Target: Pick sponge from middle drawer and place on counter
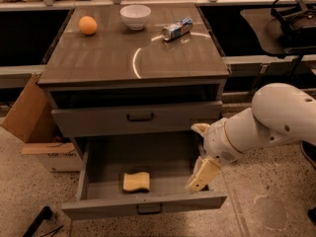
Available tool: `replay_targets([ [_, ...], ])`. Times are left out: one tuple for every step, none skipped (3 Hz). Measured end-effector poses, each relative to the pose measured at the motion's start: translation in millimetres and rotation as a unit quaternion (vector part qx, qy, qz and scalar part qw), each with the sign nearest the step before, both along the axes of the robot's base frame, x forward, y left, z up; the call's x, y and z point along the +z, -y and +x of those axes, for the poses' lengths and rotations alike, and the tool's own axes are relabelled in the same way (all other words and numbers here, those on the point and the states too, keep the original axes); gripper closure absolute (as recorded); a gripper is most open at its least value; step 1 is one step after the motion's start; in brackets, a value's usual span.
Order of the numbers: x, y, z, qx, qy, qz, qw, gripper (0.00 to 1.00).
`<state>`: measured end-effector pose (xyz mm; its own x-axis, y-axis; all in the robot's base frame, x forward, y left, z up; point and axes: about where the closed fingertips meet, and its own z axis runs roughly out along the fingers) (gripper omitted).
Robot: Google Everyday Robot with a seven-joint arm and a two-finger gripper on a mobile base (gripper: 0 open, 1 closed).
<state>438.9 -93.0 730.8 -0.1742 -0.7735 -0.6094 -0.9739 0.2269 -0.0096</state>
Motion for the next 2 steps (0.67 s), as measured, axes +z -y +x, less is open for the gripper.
replay_targets([
  [-45,-5,7,0.003,-0.02,-0.009,0.9997,0.0],
  [-91,-13,10,0.01,-0.035,-0.009,0.9993,0.0],
])
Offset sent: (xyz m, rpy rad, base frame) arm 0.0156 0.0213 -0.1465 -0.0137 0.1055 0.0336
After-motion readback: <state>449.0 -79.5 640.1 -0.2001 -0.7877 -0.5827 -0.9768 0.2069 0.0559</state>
